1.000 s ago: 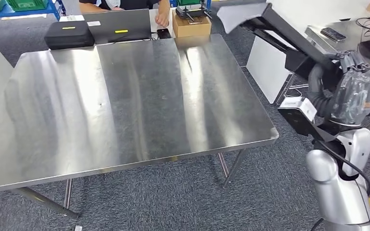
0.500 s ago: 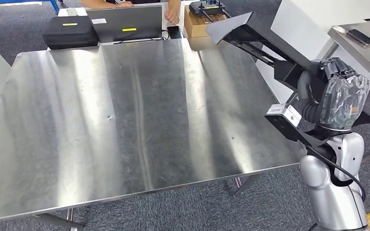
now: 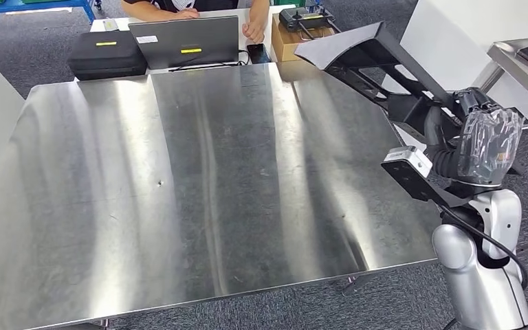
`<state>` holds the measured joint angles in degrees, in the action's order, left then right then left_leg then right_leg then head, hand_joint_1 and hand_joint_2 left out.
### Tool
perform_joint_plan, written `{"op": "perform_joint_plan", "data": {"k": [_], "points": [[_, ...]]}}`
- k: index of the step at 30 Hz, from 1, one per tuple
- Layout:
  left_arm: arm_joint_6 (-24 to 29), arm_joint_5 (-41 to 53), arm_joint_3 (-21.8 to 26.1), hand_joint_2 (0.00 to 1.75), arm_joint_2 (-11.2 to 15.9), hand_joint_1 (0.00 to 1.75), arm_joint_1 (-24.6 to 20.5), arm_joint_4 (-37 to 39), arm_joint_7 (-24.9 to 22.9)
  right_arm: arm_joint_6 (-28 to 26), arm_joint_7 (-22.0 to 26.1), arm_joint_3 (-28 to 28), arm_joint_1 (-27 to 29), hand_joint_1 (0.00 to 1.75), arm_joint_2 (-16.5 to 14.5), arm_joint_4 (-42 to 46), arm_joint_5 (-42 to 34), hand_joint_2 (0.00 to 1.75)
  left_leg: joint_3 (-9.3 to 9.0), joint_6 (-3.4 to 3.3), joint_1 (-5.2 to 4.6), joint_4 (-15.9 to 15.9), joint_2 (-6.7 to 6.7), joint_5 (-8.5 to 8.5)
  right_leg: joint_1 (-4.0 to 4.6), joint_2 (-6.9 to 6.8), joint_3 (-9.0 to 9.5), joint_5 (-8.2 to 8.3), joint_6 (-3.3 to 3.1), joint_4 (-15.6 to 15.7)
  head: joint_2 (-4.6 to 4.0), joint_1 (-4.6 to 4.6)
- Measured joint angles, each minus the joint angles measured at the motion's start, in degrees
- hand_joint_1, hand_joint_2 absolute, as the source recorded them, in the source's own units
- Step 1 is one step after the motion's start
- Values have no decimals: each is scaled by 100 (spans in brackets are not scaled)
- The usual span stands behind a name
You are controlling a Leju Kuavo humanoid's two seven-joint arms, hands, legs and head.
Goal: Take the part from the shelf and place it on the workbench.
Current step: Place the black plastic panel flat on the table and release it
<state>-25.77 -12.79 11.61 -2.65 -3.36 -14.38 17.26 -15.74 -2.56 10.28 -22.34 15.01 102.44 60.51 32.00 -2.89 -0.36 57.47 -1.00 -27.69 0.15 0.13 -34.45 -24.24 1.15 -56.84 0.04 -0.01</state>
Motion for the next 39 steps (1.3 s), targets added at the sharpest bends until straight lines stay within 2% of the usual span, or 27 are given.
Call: {"op": "perform_joint_plan", "data": {"k": [7,11,15,22,28,35,39], "points": [[4,2,-2,175,23,0,2,0,27,112,-37,1,-1,175,16,-4,1,175,-12,12,2,-28,0,-8,4,0,-1,-11,-16,2,0,-1],[137,75,-53,175,23,0,8,0,228,604,-185,1,-1,175,35,-65,44,175,-11,16,6,-32,0,-4,11,0,1,-11,-17,2,0,-1],[565,234,-174,175,20,0,11,-19,521,1138,-298,10,-11,175,37,-287,183,175,-5,22,6,-46,-5,8,36,-1,18,-8,-16,26,0,-1],[566,76,-215,175,-8,0,21,-72,585,1490,-409,95,-138,175,-1,-888,359,175,-7,28,5,-67,-21,14,40,-2,46,-5,-14,63,0,1],[162,-214,-125,175,-10,0,16,-75,408,1813,-606,371,-511,175,-160,-1988,927,175,9,25,-6,-69,-28,10,38,-2,58,-5,-14,109,0,4],[288,-174,-103,175,-8,0,-57,-128,265,1786,-687,821,-906,175,-518,-3457,1383,175,1,22,-20,-68,-22,9,29,-3,69,-3,-11,126,0,3],[428,-148,-103,175,-5,0,-111,-152,170,1738,-704,995,-1097,175,-752,-3942,1494,175,-22,18,-19,-68,-14,6,31,-1,81,-3,-11,126,0,1]]}}
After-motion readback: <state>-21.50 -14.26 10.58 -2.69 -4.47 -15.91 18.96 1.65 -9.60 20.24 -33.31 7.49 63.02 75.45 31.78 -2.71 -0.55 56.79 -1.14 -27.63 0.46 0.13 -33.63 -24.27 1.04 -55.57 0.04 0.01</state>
